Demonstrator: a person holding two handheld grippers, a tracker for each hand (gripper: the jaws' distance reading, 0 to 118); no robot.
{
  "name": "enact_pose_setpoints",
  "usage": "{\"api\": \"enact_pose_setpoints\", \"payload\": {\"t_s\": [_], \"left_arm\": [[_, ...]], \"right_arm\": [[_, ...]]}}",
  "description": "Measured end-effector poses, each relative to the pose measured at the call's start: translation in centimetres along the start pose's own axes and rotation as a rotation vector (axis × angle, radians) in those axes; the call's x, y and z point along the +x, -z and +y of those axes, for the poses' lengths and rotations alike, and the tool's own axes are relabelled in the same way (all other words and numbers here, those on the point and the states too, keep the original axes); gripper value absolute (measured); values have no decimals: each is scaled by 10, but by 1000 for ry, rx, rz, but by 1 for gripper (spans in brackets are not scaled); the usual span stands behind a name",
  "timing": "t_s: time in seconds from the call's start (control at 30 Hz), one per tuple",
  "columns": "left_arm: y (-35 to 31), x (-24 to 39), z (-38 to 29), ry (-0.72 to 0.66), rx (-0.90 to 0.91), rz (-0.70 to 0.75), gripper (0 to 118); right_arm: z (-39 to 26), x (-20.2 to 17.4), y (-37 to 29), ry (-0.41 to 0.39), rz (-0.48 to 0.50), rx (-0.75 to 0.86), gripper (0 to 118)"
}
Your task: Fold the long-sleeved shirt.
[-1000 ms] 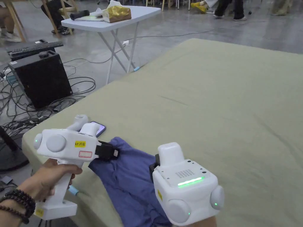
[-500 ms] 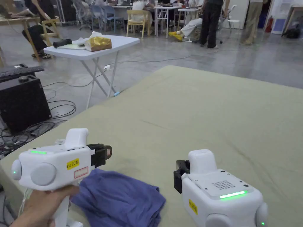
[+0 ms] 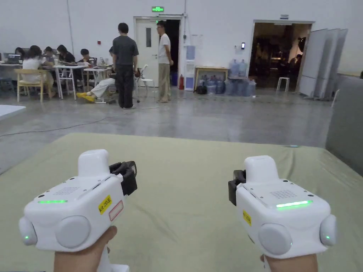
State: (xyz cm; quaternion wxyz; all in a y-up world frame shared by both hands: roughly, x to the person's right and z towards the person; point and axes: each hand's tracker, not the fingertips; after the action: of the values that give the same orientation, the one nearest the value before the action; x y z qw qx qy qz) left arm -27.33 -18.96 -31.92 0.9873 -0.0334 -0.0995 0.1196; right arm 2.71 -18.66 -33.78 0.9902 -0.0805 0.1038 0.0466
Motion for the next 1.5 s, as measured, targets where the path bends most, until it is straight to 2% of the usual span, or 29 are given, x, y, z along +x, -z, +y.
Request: {"api": "enact_pose_setpoints", "payload": {"t_s": [0.17,0.27,0.37,0.43,0.7,0.87,0.97,1.5], "left_arm": [[19,72,-31,152,57,95,0],[23,87,-62,166,70,127,0],[12,100,-90,240,76,175,0],[-1,104,-106,289,90,173,0],[-51,103,-141,260,66,183,0],[-62,99,-163,267,42,162,0],[-56,99,-172,264,10,167,0],[-59,100,-166,259,11,155,0]], "right_arm": [[-23,65,-37,60,-115,52,0],[-37,77,-52,34,-160,94,0],[-53,76,-63,-3,-173,124,0],[-64,73,-73,5,-186,140,0],[-110,59,-100,-1,-233,120,0],[-138,65,-108,38,-263,96,0],[-139,67,-107,39,-268,51,0],[-139,65,-107,40,-259,62,0]]}}
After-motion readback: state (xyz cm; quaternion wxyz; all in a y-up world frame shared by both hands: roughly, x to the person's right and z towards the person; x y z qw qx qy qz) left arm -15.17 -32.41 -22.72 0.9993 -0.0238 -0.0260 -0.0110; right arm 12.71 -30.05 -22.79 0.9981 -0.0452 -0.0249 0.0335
